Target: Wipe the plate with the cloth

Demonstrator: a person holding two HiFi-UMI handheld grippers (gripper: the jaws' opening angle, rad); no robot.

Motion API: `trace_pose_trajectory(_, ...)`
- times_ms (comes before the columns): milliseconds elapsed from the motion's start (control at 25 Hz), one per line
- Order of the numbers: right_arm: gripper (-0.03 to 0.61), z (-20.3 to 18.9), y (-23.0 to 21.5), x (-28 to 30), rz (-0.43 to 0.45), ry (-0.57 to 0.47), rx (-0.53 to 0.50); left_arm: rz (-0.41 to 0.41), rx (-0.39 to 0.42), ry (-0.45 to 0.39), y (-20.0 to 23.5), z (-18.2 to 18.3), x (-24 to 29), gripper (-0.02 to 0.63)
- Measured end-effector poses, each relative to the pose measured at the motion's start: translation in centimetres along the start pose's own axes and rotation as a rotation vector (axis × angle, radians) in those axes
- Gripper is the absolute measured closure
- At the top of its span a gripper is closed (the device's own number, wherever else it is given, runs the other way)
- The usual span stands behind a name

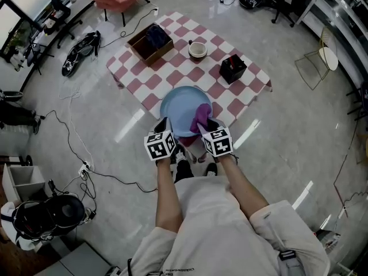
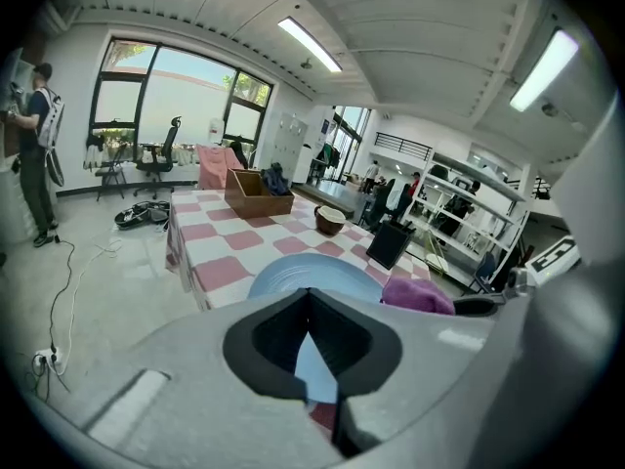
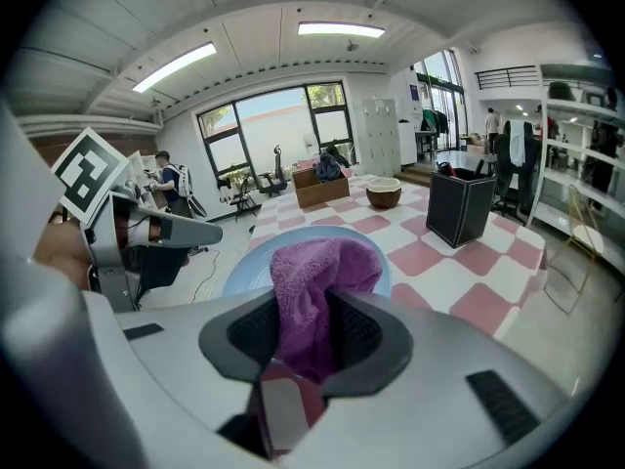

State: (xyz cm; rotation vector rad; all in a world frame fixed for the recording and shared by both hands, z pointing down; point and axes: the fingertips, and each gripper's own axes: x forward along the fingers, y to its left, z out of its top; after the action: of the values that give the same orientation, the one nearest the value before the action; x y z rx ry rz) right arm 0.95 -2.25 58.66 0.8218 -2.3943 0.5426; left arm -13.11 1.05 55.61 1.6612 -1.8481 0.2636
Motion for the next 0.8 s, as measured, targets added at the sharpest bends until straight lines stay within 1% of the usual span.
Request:
trace_pose_trajectory(160, 0.454, -1.1, -0.6, -2.6, 0.010, -0.018, -0.006, -0.003, 0.021, -0.003, -2.5, -1.7, -1.6, 0.604)
trace_pose_trajectory(320, 0.454, -2.8, -0.9, -4.4, 0.029, -0.015, -0.027, -0.022, 0.012, -0.034, -4.4, -3.0, -3.3, 0.604)
trace_pose_trajectory(400, 0.454, -3.6, -1.0, -5.0, 0.040, -0.014, -0.024, -0.026, 0.026, -0.041, -5.1, -3.8, -4.1, 0.604)
trace_pose_trajectory(520, 0.454, -4.1, -1.1, -5.6, 0.052, -0.019, -0.018, -0.010, 0.059, -0.051, -5.5, -4.4, -5.3, 0.603)
trace_pose_trajectory(800, 0.457, -3.9, -1.2, -7.1, 0.049, -0.049, -0.015, 0.027, 0.072, -0.059, -5.6, -4.9, -6.6, 0.603)
